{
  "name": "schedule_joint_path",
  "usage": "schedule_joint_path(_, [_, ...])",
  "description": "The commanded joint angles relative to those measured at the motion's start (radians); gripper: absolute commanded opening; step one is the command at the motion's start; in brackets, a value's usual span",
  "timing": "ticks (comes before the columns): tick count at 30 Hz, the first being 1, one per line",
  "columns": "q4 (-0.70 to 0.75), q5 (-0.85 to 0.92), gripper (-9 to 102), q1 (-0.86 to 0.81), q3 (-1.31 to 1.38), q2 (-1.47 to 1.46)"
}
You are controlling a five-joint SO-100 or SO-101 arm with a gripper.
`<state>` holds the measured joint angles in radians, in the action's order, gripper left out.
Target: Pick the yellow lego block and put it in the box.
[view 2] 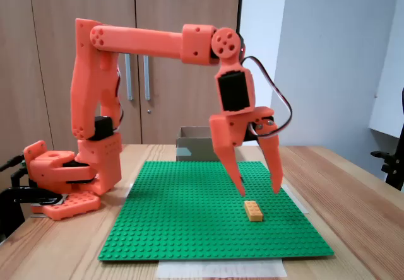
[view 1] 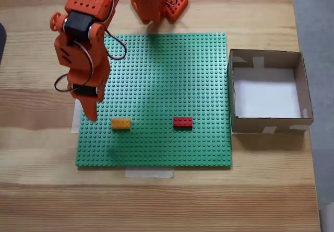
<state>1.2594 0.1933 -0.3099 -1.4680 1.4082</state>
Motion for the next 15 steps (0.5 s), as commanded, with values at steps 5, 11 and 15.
schedule_joint_path(5, [-0.025,0.014,31,0.029,0.052,-0.041])
schedule_joint_path(11, [-0.043,0.031,35,0.052,0.051,-0.087])
schedule_joint_path(15, [-0.048,0.023,35,0.066,0.044,-0.091])
